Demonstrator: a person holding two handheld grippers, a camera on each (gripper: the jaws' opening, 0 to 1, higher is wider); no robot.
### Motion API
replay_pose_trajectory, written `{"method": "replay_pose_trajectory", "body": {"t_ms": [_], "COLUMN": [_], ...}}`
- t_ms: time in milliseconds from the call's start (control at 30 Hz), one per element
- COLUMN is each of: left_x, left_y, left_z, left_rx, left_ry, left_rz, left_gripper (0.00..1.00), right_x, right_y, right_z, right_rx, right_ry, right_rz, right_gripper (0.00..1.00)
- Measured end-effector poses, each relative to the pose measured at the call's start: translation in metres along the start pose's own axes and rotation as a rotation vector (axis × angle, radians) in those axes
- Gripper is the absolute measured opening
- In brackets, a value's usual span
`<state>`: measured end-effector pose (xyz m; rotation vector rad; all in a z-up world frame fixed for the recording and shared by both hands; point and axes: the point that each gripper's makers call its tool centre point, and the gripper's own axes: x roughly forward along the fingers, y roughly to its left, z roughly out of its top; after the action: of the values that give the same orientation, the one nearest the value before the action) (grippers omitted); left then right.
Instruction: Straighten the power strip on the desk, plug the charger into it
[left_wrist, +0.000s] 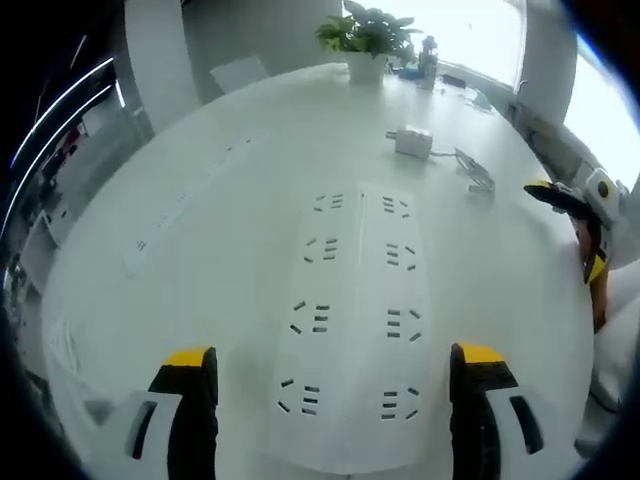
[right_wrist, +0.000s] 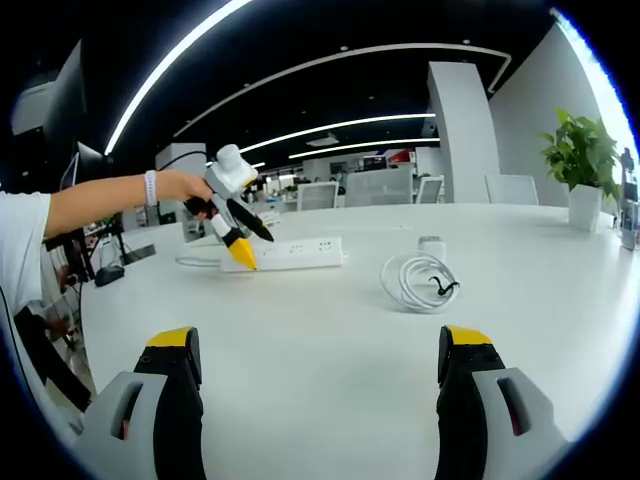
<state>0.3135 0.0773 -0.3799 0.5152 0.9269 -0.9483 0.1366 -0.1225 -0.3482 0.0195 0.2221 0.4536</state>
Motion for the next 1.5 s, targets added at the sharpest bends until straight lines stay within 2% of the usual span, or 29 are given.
{"method": "replay_pose_trajectory", "body": {"t_ms": [300,400,567,700,833,967,1267,1500], "left_x": [0.005,0.006,0.007,0.006,0.006,0.007,0.005,0.005], "left_y": [-0.005,-0.001,-0.001,0.005,0.003,-0.005,-0.017,-0.018], "left_z": [-0.001,-0.001,-0.004,0.000,-0.001,-0.004,-0.003,-0.004], "left_rx": [-0.001,-0.002,-0.001,-0.008,-0.012,-0.003,0.000,0.004], "left_ry": [0.030,0.040,0.059,0.057,0.063,0.070,0.077,0.092], "left_rz": [-0.031,-0.046,-0.042,-0.047,-0.055,-0.038,-0.053,-0.049], "left_gripper": [0.99,0.98,0.97,0.90,0.85,0.81,0.70,0.70], "right_x": [-0.005,-0.006,-0.007,-0.008,-0.009,-0.011,-0.012,-0.012], "right_y": [-0.005,-0.007,-0.007,-0.008,-0.008,-0.011,-0.010,-0.008], "right_z": [0.002,0.002,0.002,0.002,0.002,0.000,0.001,0.001], "right_rx": [0.002,0.003,0.003,0.004,0.005,0.008,0.010,0.011], "right_ry": [-0.002,-0.004,-0.004,-0.005,-0.006,-0.005,-0.008,-0.009], "right_rz": [-0.015,-0.018,-0.019,-0.022,-0.024,-0.029,-0.032,-0.029], "right_gripper": [0.98,0.98,0.98,0.98,0.98,0.98,0.98,0.98]}}
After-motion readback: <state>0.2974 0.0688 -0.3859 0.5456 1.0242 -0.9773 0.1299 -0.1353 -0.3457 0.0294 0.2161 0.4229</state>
